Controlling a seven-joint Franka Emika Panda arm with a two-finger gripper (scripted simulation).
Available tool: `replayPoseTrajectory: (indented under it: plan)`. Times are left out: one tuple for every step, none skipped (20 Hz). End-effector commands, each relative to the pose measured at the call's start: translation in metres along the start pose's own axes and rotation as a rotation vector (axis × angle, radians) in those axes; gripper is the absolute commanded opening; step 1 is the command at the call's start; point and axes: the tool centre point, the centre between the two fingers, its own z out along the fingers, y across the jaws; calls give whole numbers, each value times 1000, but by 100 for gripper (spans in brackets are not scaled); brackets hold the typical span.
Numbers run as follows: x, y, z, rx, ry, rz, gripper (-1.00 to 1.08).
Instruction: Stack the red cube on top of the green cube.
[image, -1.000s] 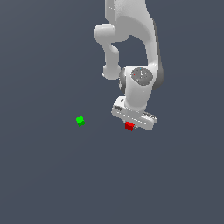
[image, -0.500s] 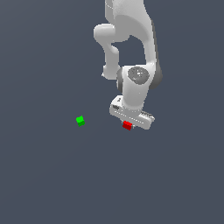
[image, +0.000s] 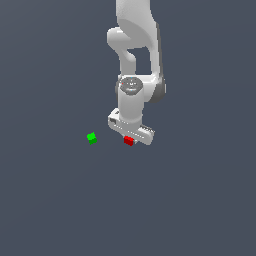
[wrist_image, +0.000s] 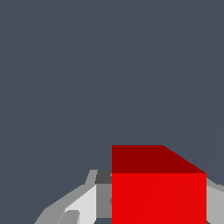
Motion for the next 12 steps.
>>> replayPoseTrajectory:
  plan:
    - [6,29,5,0,1,1,-100]
    - [8,41,7,0,1,1,-100]
    - [11,54,10,-1,1,2,-100]
    - [13,66,12,-1,1,2,-100]
    - [16,78,15,-1,1,2,-100]
    - [18,90,17,-1,1,2,-100]
    - [21,102,19,-1,1,2,-100]
    - [24,114,21,-1,1,2,-100]
    - [26,125,23,-1,1,2,-100]
    - [28,135,25,-1,1,2,-100]
    - [30,144,27,-1,1,2,-100]
    - [32,153,29,-1,1,2,-100]
